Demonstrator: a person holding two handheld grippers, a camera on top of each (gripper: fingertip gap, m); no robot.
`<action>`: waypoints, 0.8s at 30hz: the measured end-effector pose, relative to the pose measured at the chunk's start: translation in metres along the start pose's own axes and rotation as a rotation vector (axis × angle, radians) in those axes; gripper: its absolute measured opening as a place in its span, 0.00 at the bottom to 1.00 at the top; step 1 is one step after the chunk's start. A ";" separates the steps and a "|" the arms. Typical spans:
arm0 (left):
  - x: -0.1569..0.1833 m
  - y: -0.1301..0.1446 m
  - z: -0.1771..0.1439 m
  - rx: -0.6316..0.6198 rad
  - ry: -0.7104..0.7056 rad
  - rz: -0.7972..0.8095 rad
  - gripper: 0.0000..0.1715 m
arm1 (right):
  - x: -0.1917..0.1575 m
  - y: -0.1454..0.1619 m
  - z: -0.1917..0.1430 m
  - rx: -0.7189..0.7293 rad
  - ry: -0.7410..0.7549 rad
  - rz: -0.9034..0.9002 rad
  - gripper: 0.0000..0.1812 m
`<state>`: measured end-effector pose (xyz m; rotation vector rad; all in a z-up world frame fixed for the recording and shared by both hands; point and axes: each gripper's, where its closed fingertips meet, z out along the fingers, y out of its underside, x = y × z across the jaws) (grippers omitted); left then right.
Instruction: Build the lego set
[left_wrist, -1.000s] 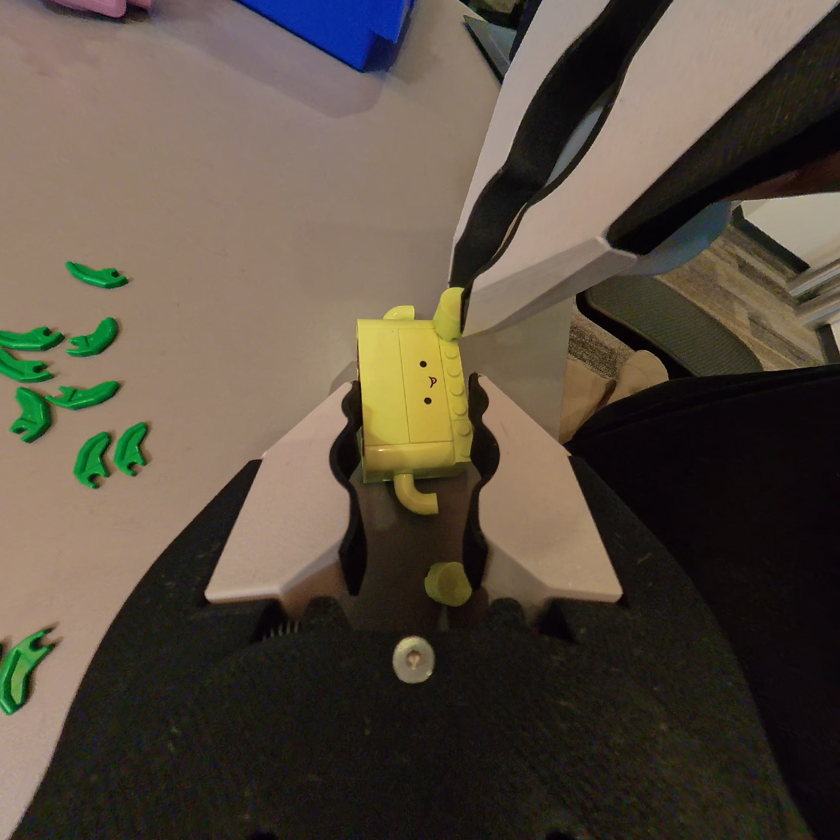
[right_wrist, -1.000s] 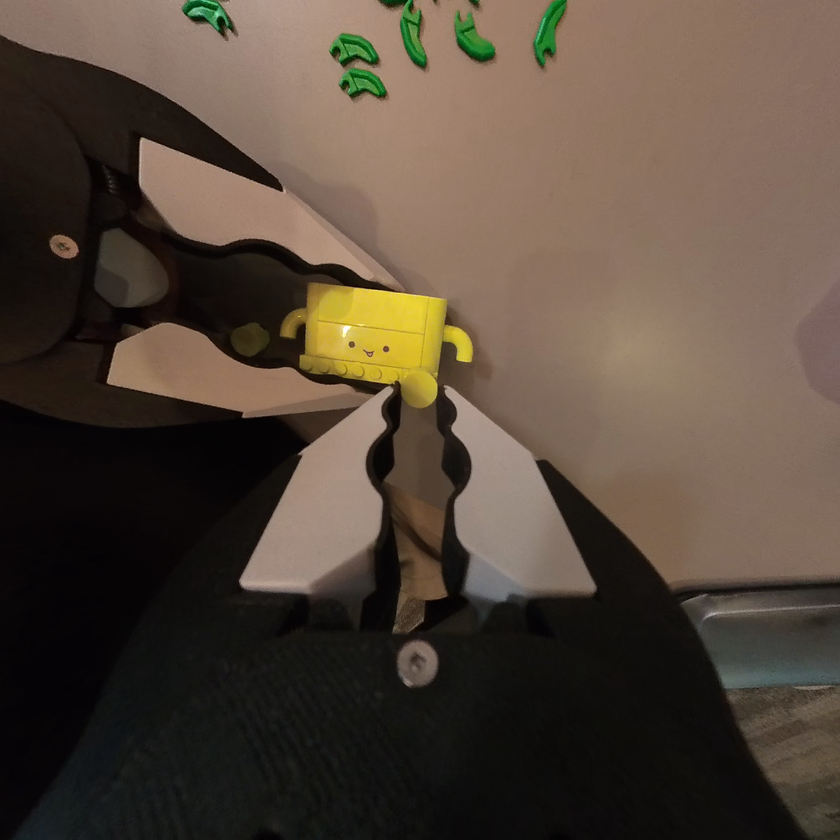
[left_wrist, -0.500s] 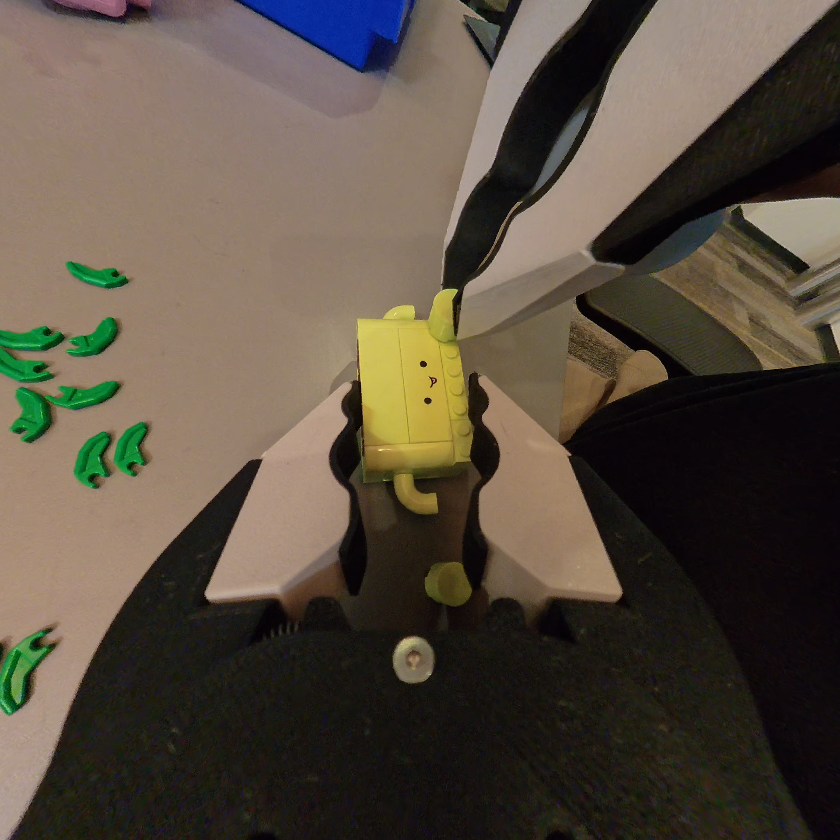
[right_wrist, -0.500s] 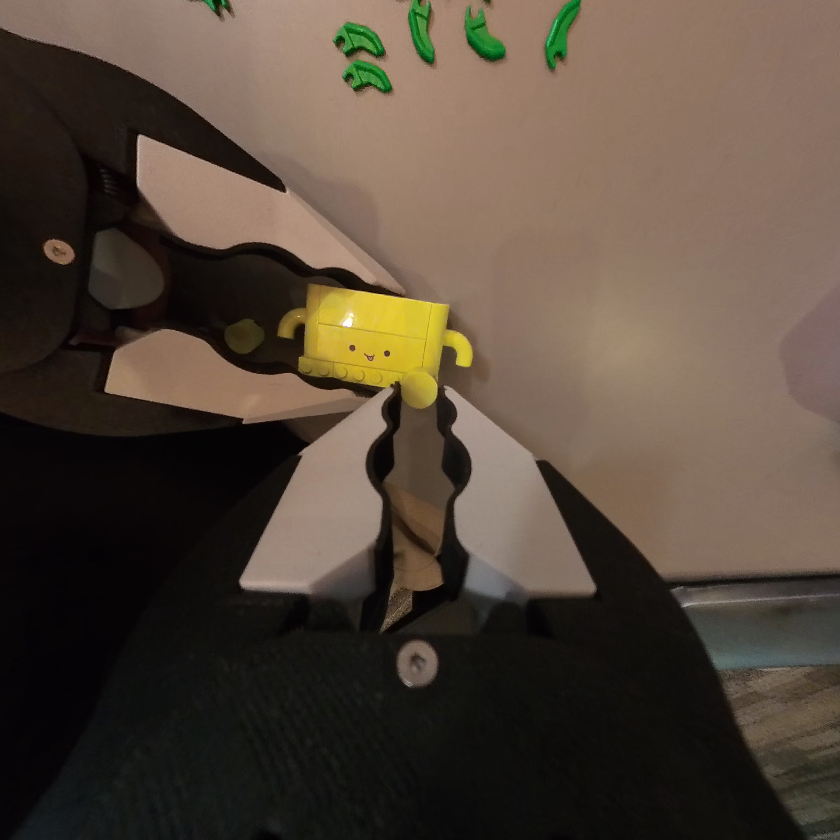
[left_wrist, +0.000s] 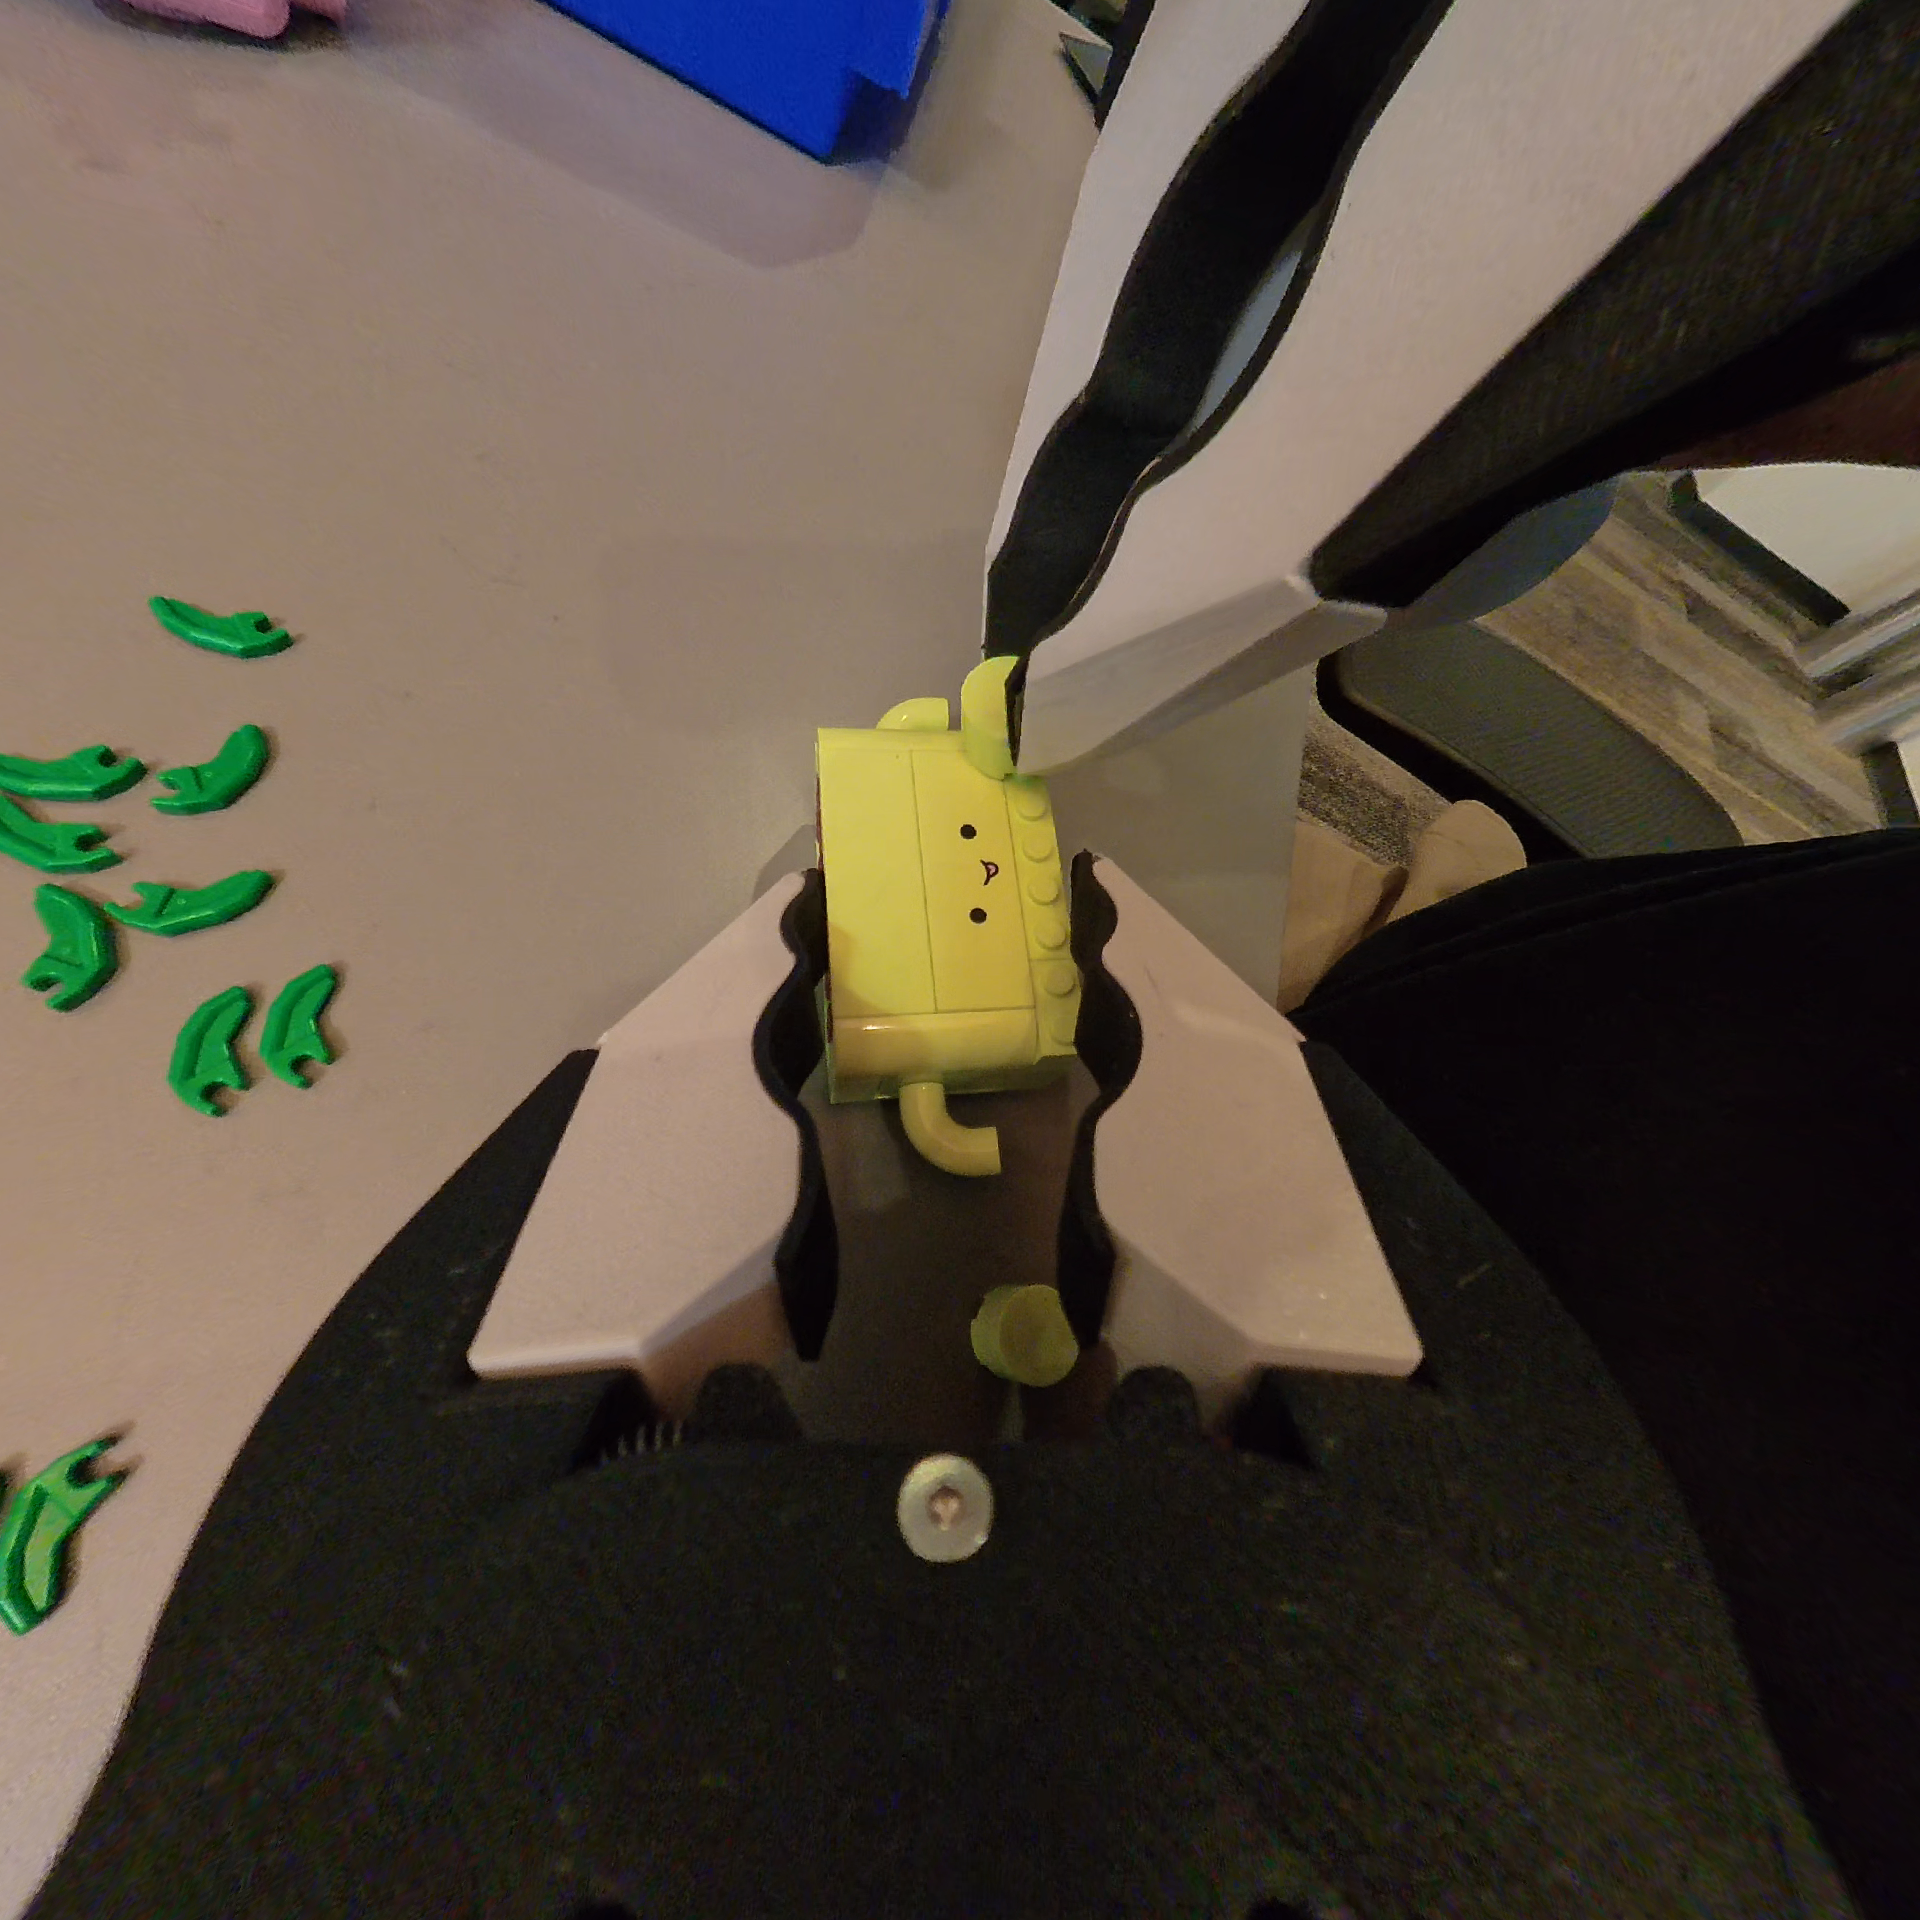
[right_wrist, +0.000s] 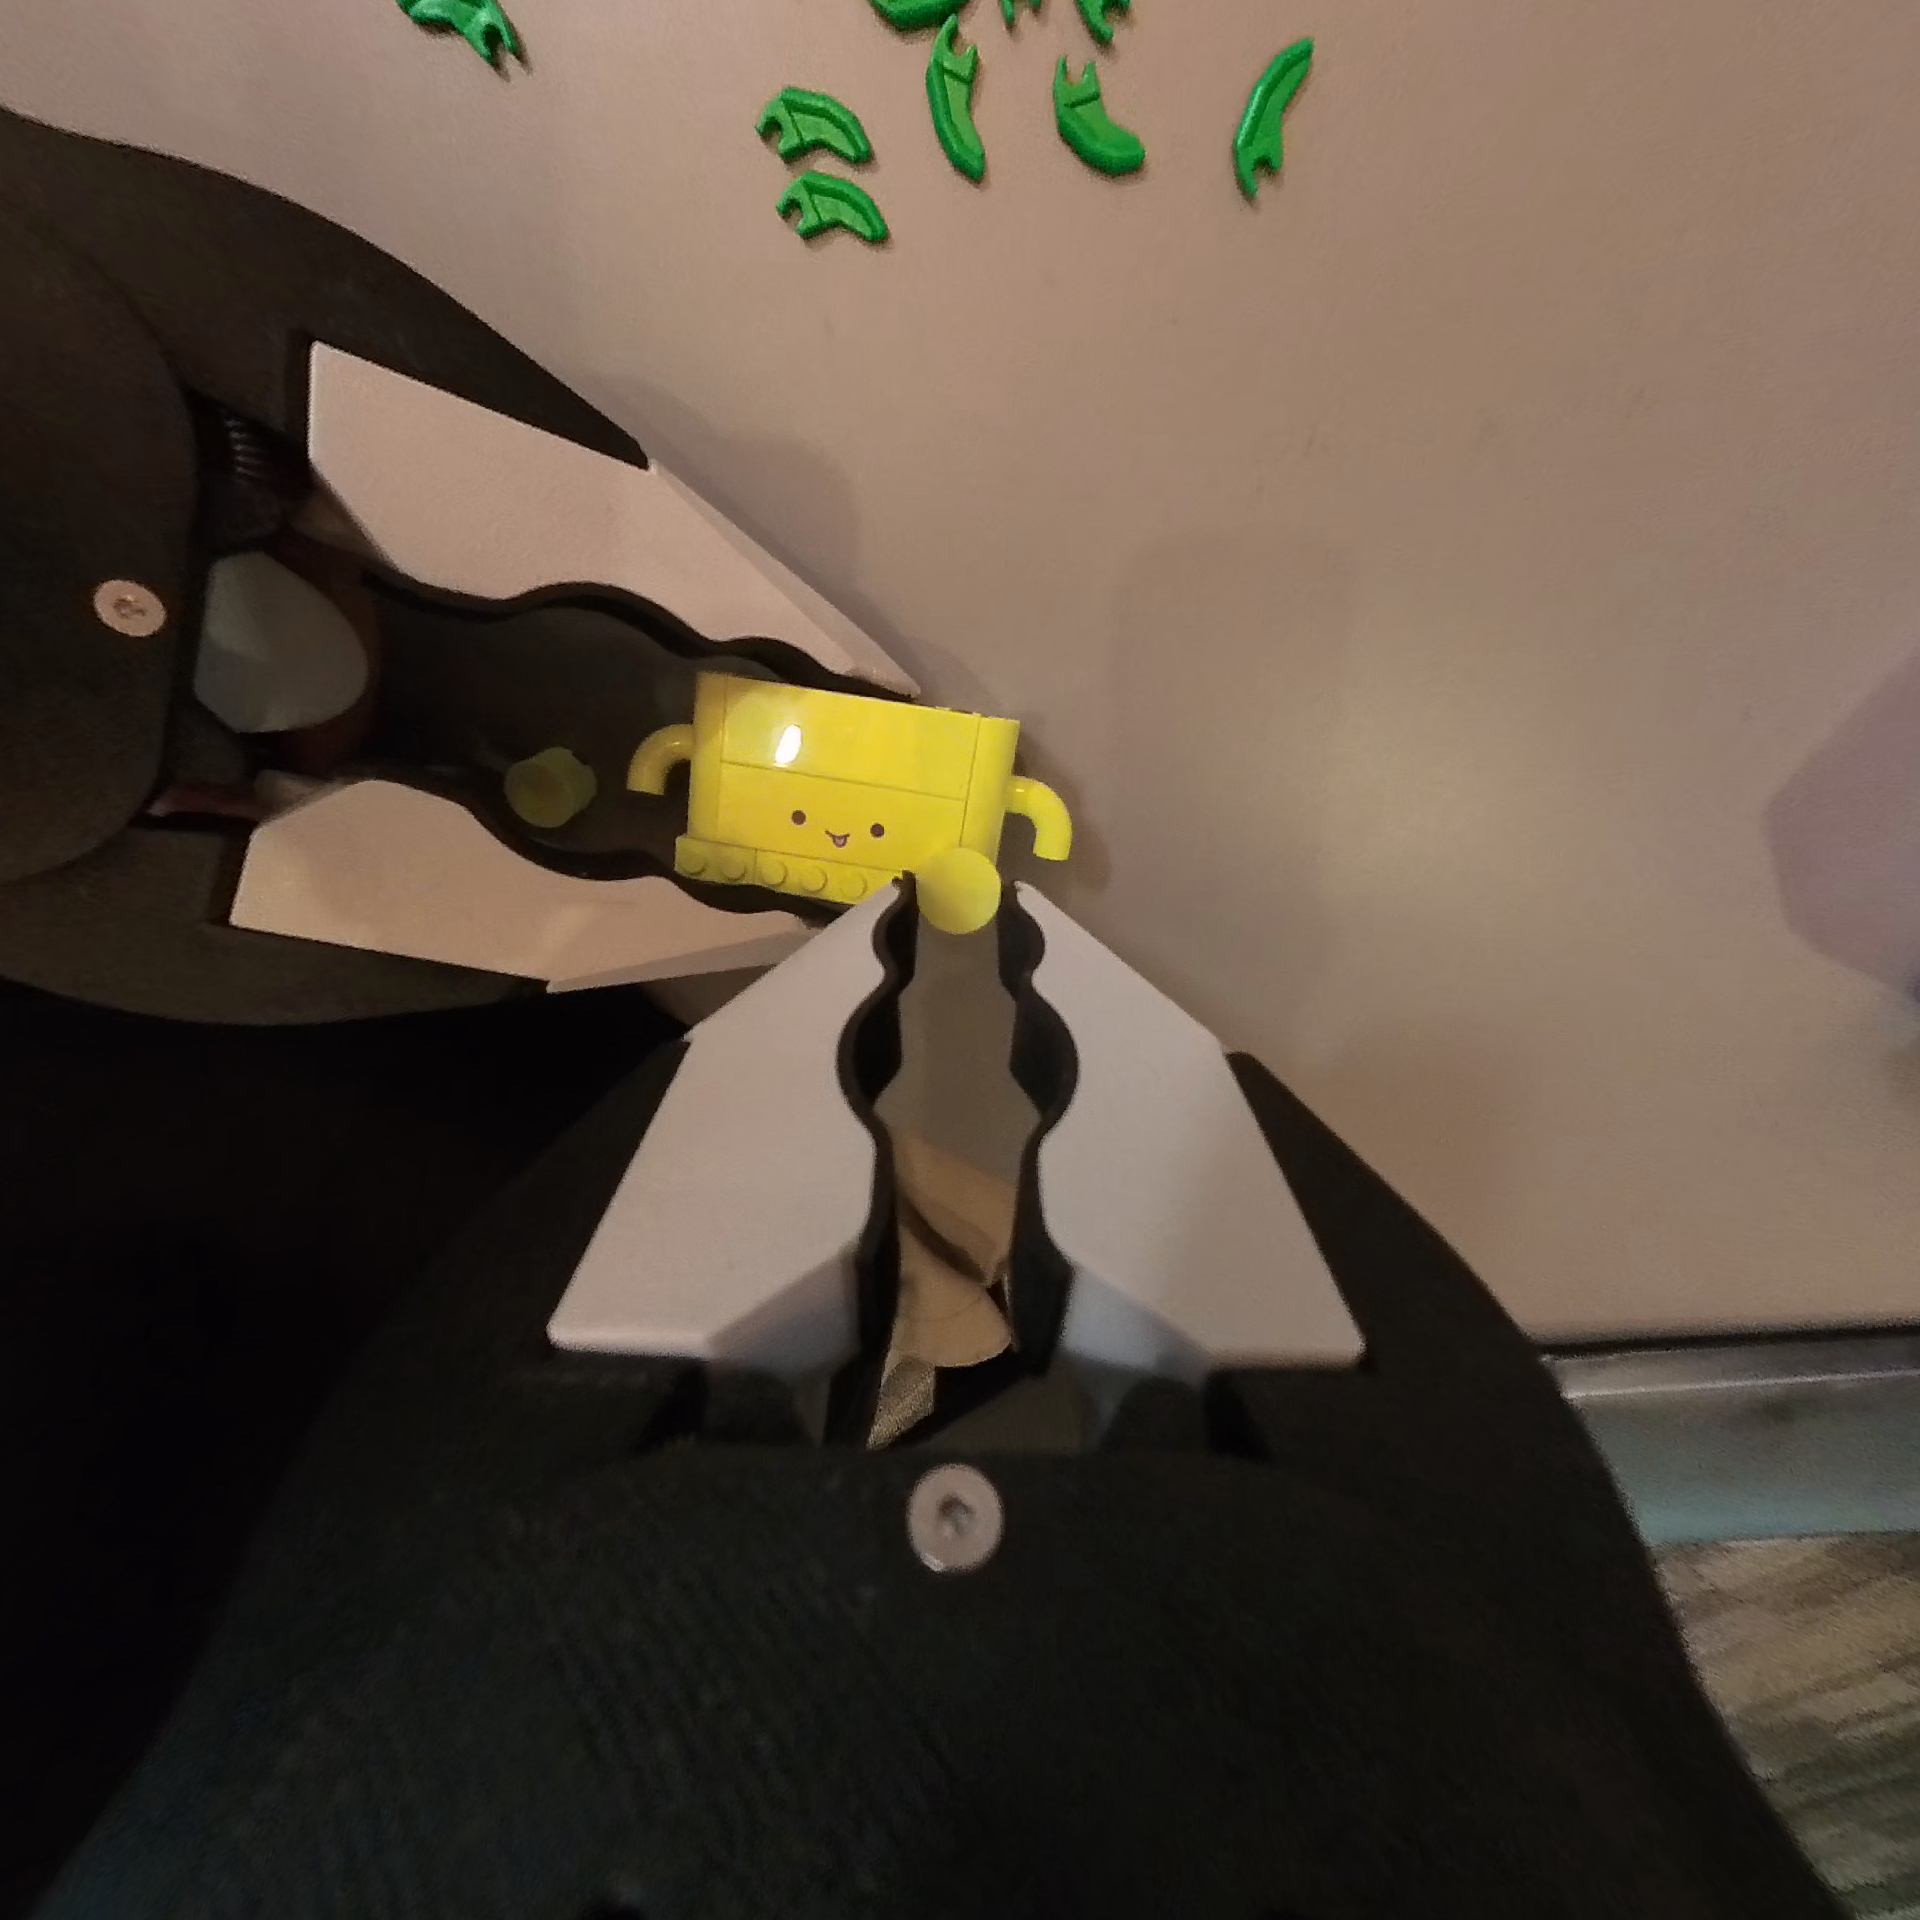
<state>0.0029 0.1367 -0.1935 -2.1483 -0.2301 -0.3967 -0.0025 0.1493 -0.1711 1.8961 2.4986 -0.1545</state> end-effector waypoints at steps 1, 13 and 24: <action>0.000 0.000 0.000 0.000 0.000 0.000 0.27 | 0.000 0.000 0.000 0.002 -0.001 0.000 0.08; -0.001 0.000 0.000 0.001 -0.001 -0.007 0.27 | 0.005 0.012 -0.004 -0.004 -0.018 -0.001 0.08; -0.001 0.000 0.000 0.001 -0.009 -0.005 0.27 | 0.000 0.007 -0.003 0.022 -0.013 -0.007 0.08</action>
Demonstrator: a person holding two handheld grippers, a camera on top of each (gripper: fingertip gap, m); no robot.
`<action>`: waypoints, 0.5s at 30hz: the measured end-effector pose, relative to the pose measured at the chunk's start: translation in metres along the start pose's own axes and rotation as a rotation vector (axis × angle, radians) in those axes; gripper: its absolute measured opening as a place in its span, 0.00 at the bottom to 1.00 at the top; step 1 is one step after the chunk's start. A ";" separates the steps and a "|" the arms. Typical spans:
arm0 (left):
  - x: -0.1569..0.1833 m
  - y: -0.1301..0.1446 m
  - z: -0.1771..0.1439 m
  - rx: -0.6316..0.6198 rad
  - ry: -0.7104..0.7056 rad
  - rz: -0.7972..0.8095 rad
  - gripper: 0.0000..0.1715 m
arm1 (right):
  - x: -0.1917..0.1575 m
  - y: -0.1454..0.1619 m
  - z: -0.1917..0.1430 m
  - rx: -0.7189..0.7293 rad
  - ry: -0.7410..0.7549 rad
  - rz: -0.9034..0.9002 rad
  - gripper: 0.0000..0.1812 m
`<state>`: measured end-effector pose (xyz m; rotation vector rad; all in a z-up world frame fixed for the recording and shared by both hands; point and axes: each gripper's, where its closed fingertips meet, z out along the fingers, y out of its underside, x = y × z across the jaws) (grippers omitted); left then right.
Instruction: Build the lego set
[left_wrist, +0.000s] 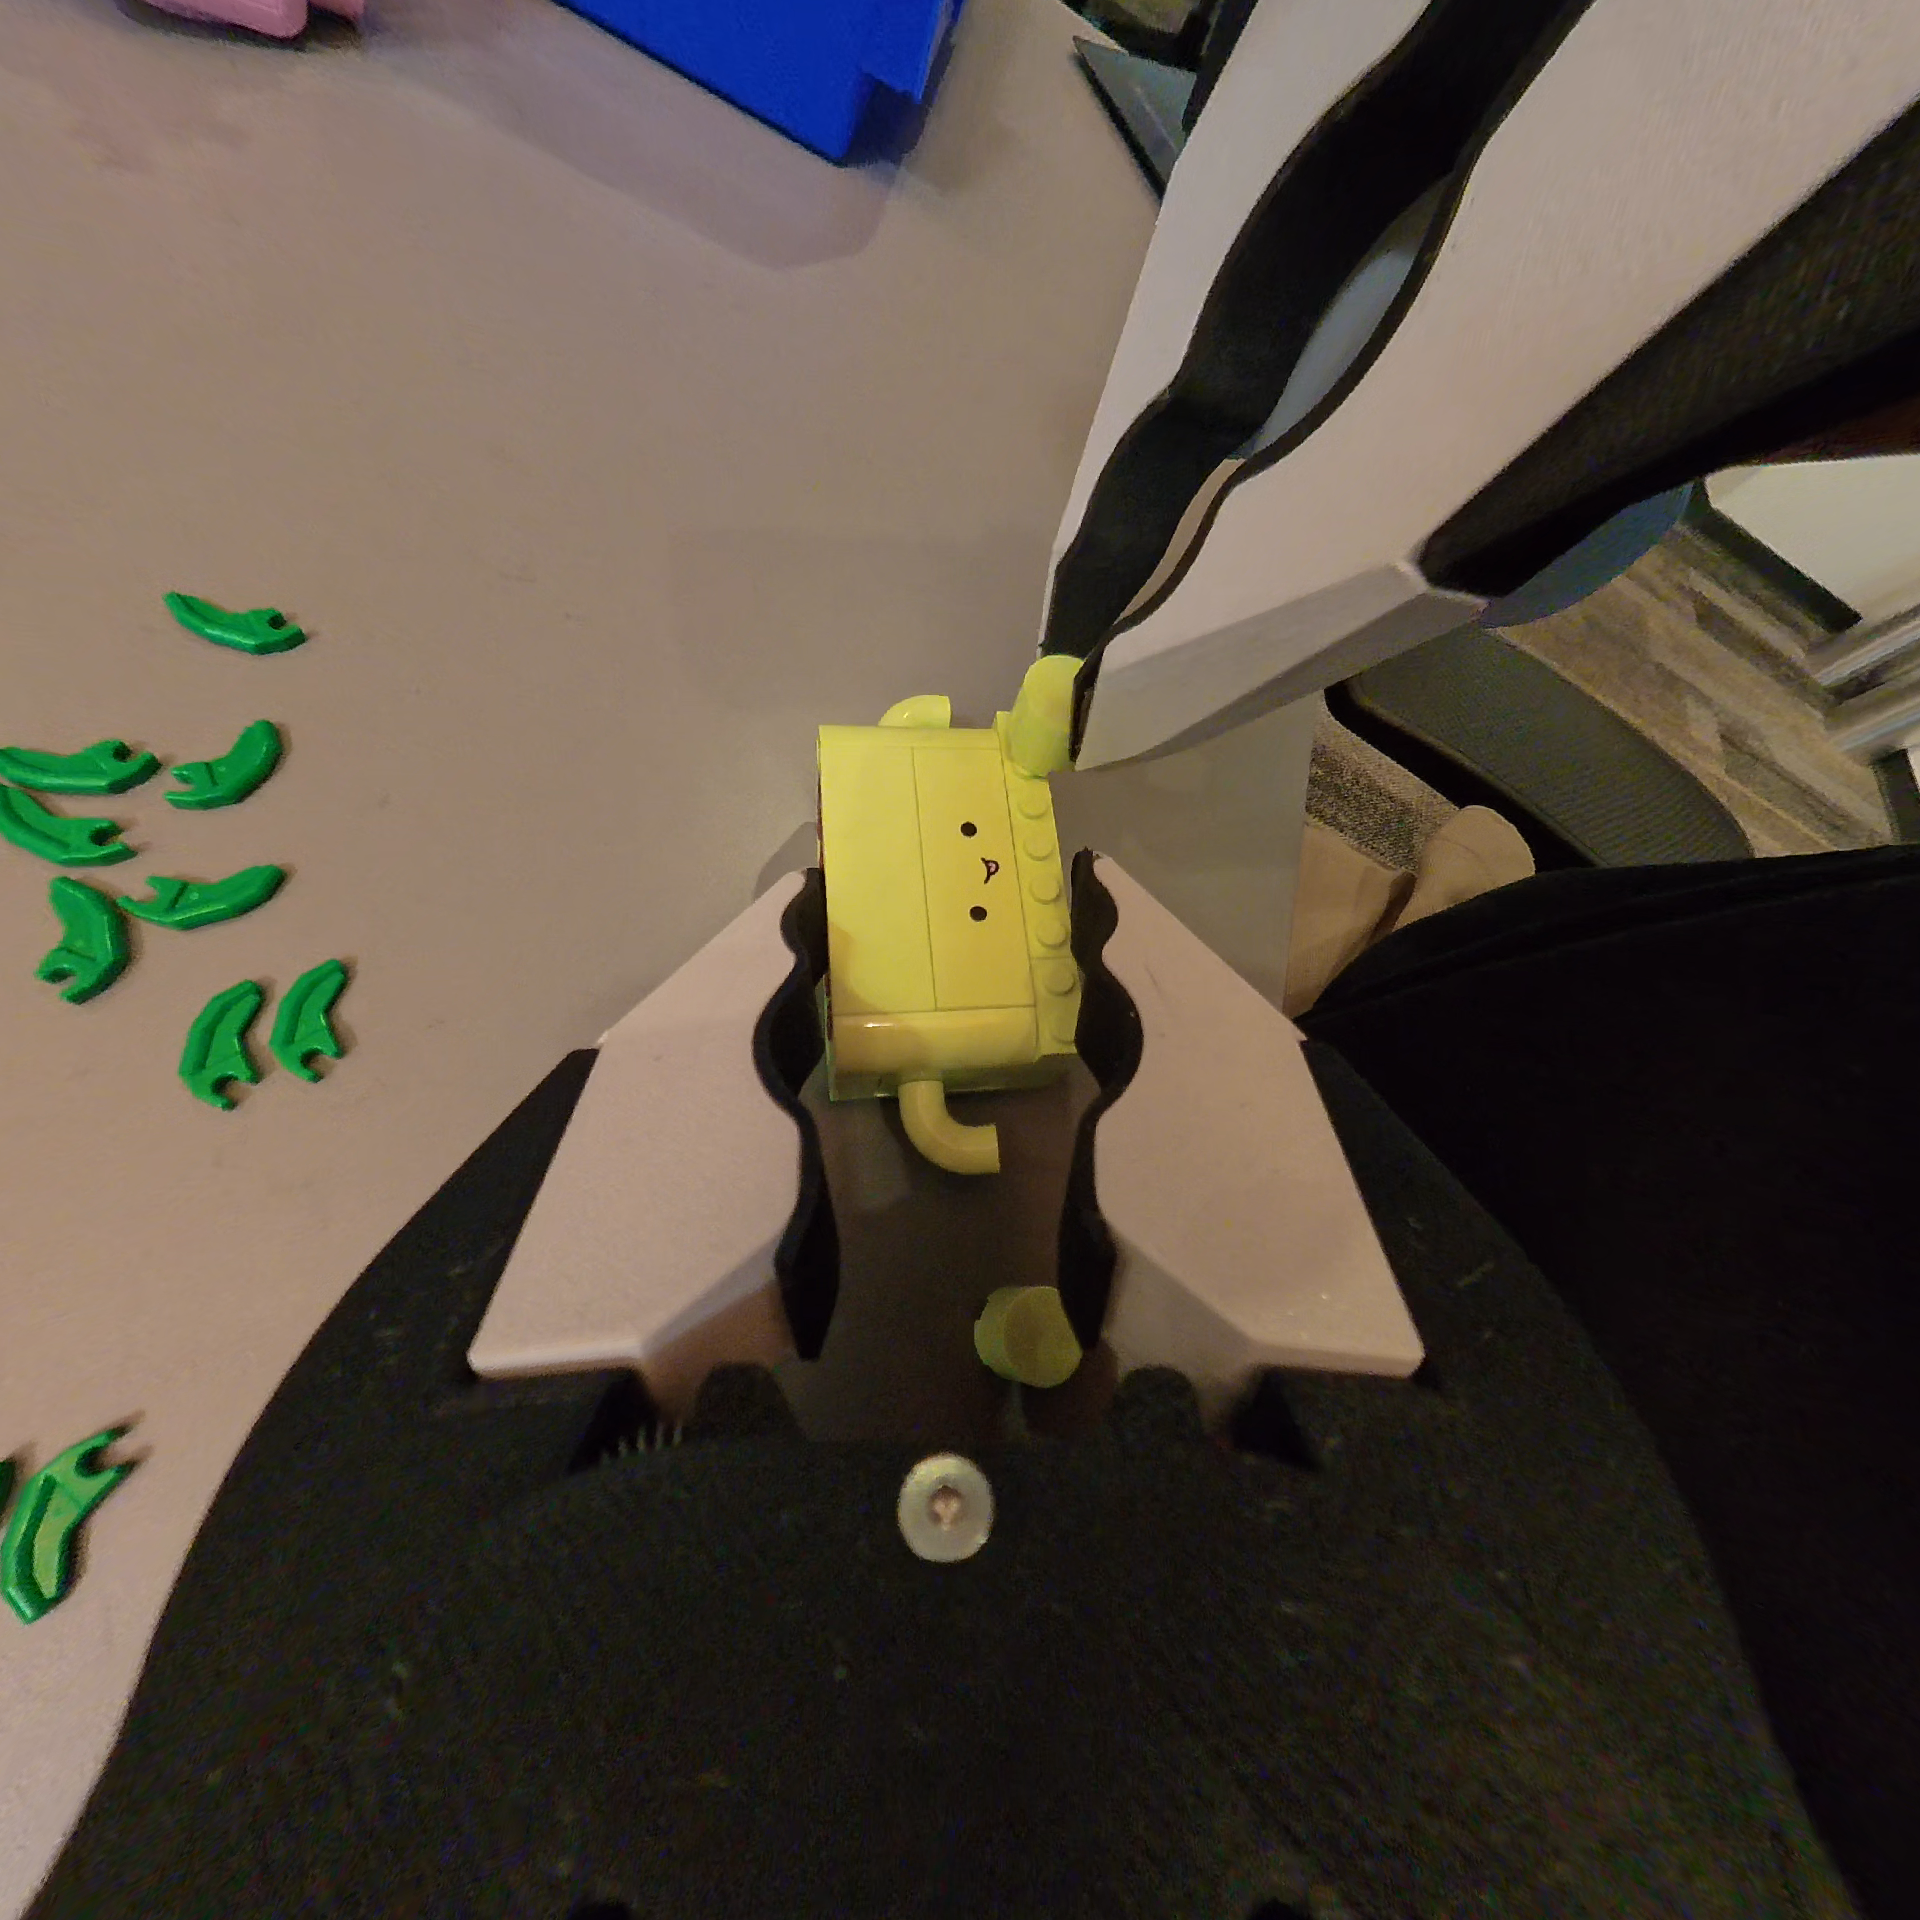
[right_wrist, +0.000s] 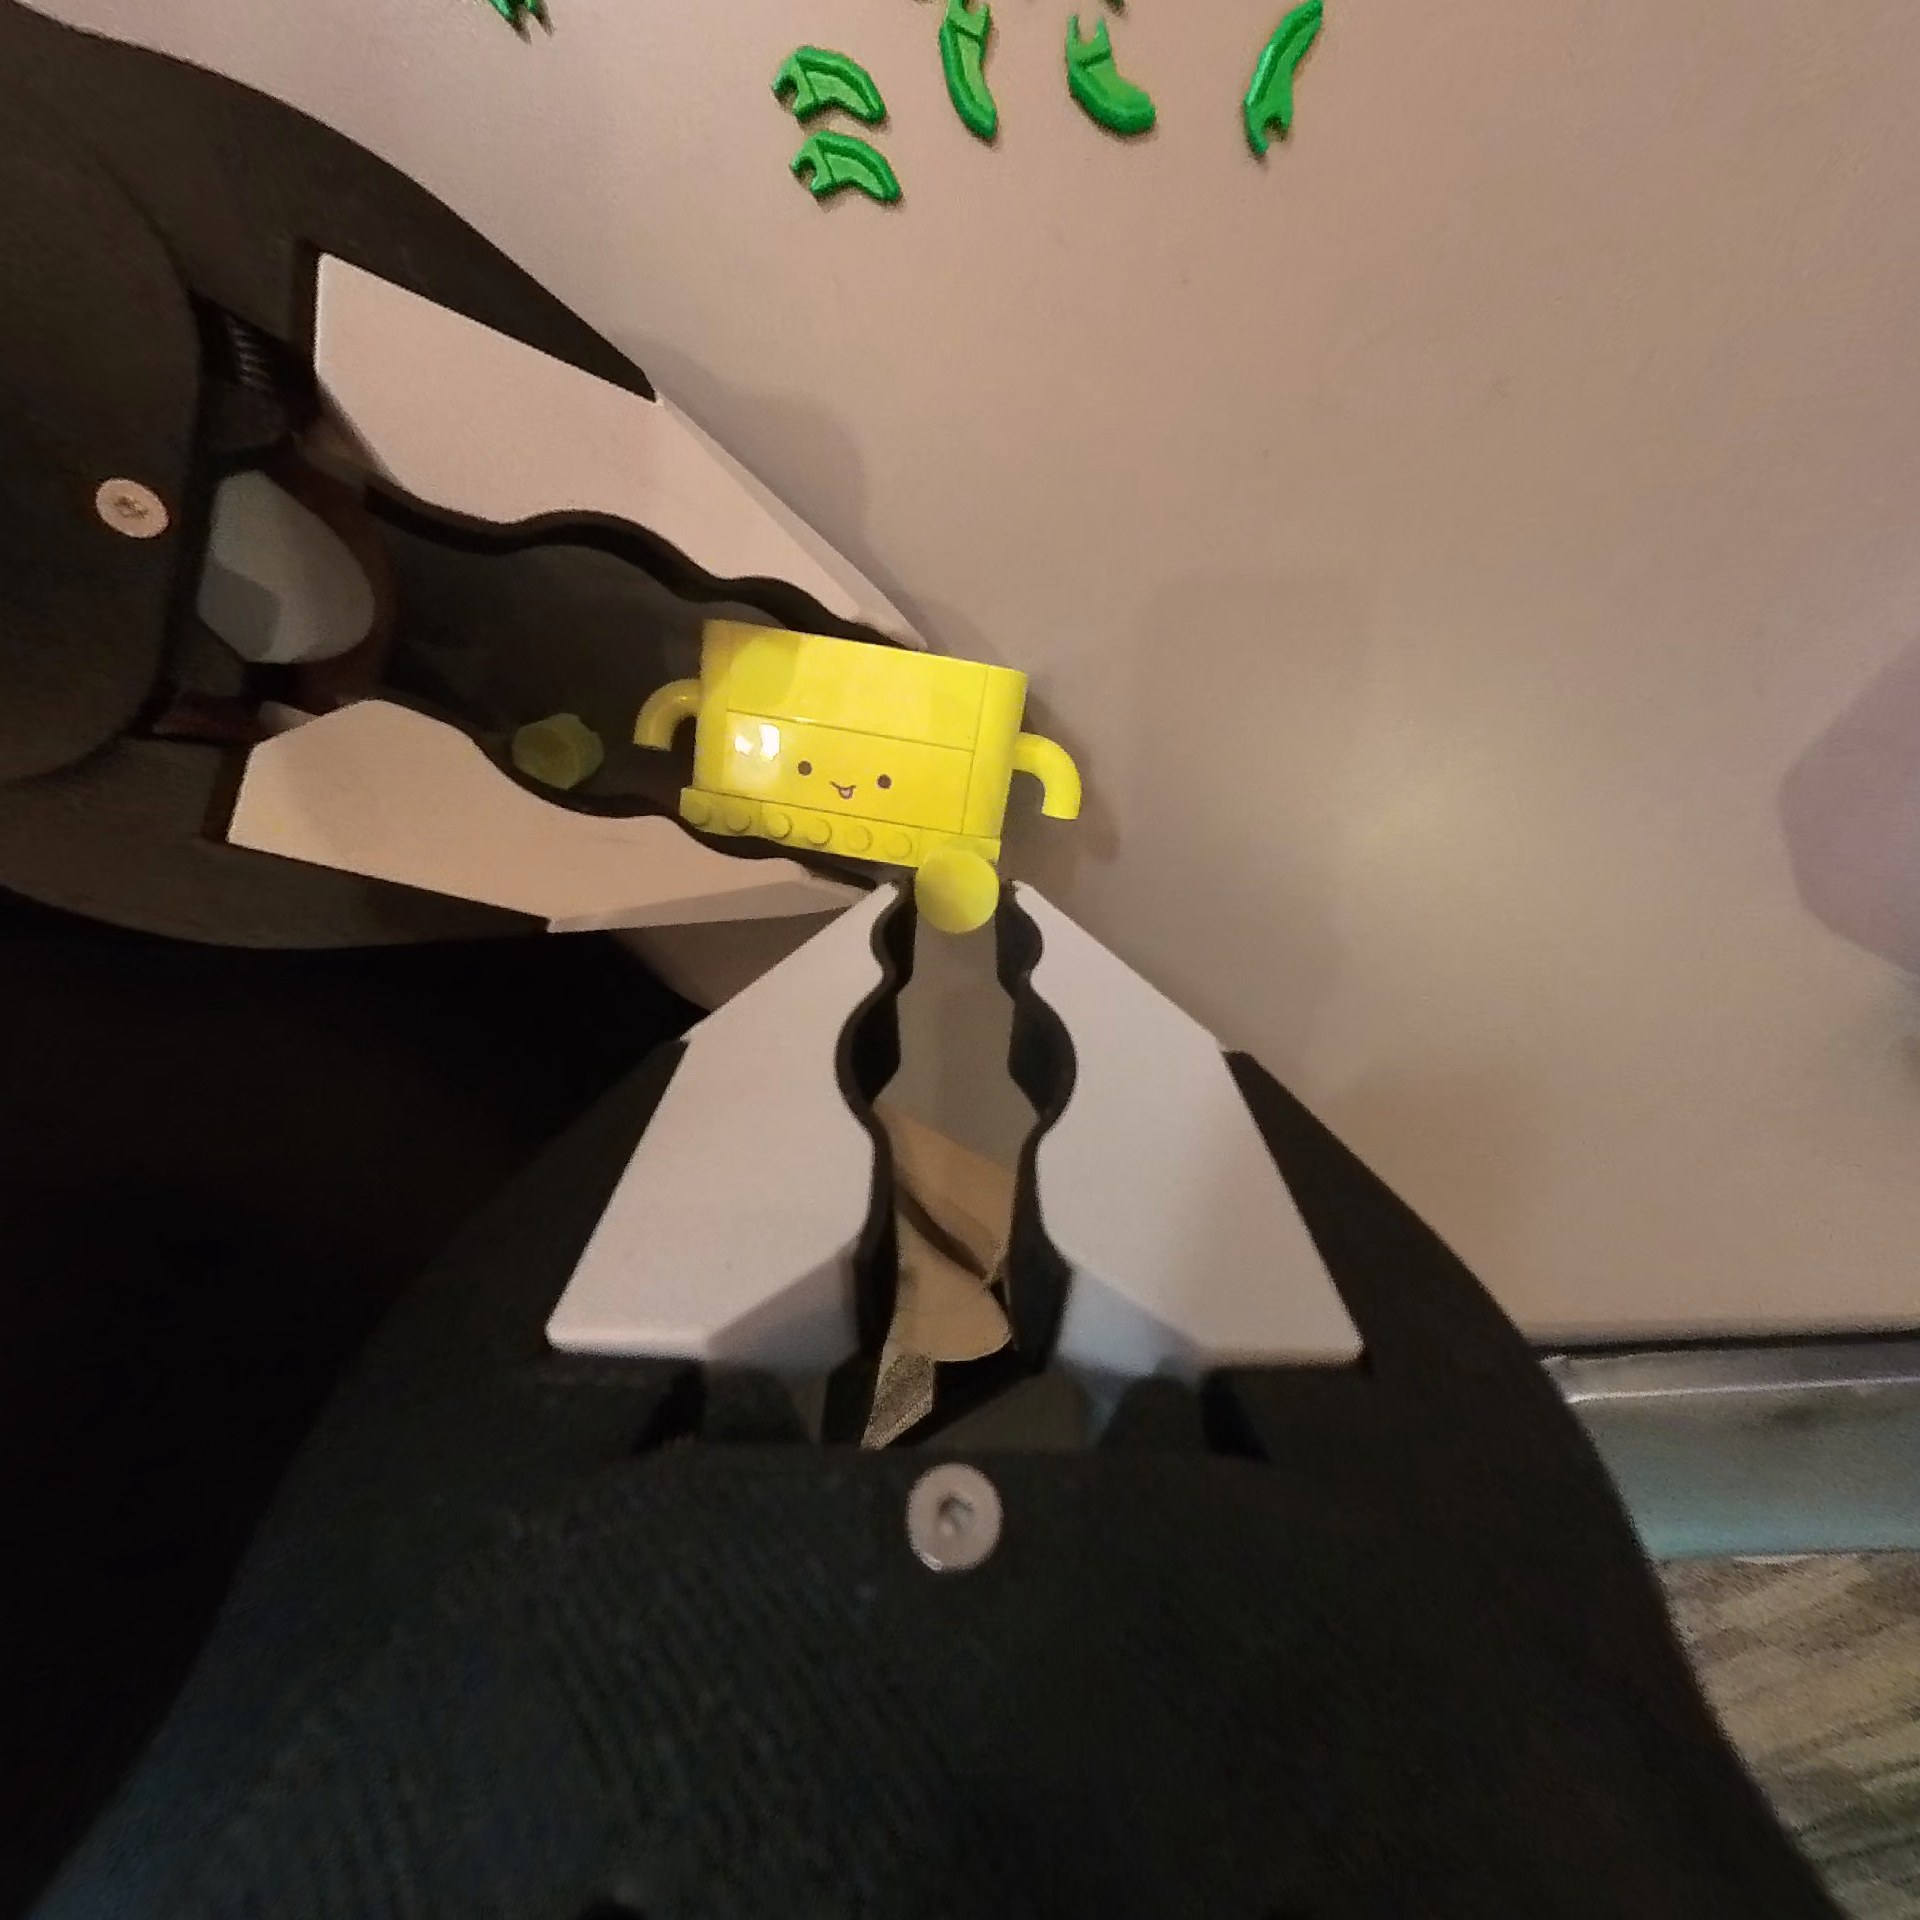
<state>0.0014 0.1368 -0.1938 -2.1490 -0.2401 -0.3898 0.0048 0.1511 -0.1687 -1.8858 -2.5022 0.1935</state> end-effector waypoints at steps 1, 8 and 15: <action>0.000 0.000 0.000 0.000 0.000 0.000 0.27 | 0.000 0.000 0.000 0.000 -0.001 0.002 0.08; 0.000 0.000 0.000 0.000 0.002 -0.001 0.27 | -0.001 0.000 0.001 -0.010 -0.002 0.006 0.08; 0.000 0.000 0.000 0.000 0.001 -0.002 0.27 | -0.005 0.002 0.002 -0.034 -0.009 0.002 0.08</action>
